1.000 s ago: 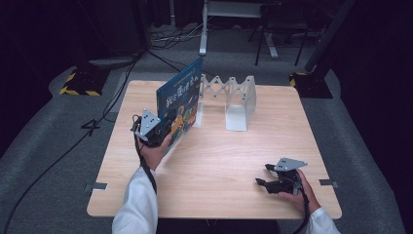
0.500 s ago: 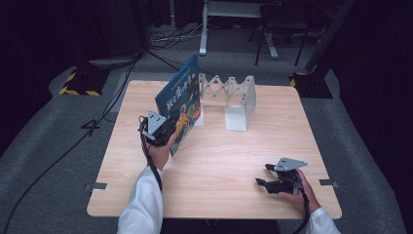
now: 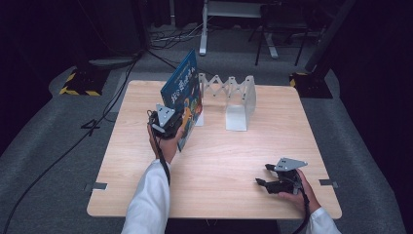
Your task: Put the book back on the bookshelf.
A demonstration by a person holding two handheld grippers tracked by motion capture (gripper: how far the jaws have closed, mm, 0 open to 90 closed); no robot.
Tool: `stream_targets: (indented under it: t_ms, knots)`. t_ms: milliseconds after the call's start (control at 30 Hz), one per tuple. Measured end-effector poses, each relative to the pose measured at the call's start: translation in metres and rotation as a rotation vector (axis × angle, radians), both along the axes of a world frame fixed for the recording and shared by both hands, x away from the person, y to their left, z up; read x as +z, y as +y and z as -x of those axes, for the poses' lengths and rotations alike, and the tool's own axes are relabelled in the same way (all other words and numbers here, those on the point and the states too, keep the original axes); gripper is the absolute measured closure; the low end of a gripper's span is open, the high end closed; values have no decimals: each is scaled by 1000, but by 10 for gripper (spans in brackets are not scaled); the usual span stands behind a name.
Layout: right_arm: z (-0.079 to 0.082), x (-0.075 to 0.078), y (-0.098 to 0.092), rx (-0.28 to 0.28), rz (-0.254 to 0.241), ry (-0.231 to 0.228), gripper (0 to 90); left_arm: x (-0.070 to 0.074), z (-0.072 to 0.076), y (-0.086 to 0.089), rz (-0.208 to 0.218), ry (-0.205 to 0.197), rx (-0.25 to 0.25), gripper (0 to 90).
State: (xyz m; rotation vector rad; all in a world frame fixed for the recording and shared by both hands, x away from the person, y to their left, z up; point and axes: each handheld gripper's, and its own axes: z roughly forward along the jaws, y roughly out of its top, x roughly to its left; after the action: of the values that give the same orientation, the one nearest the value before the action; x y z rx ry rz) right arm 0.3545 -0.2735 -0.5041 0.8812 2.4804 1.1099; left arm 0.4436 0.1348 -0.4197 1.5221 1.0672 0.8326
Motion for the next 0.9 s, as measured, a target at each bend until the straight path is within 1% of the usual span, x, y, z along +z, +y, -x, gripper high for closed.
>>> stream_targets:
  t_ms: [100,167,200,267,333,400,467,533,633,700,767,833,900]
  knots:
    - [0,0,0,0,0,1,280,-1,-3,-2,-11,1,12,789]
    - [0,0,0,0,0,-1,280,-2,-6,-4,-52,-6,27,773]
    - [0,0,0,0,0,-1,280,-3,-7,-4,-58,-8,37,765]
    - [0,0,0,0,0,0,280,-3,-10,-2,-48,-1,44,757]
    - [0,0,0,1,0,0,280,-4,-13,2,-28,5,43,755]
    - [0,0,0,1,0,0,280,-5,-15,4,-30,3,35,754]
    - [0,0,0,1,0,0,280,-5,-15,3,-41,-2,33,752]
    - [0,0,0,1,0,0,280,-5,-14,3,-63,-5,27,746]
    - [0,0,0,2,-1,-2,280,-7,-13,5,-53,-1,26,737]
    - [0,0,0,2,0,-1,280,-8,-11,6,-60,2,20,732]
    - [0,0,0,2,-1,0,280,-9,-10,7,-80,8,15,724]
    - [0,0,0,2,-1,0,280,-10,-8,7,-94,6,13,717]
    - [0,0,0,2,-1,0,280,-11,-6,8,-93,8,15,711]
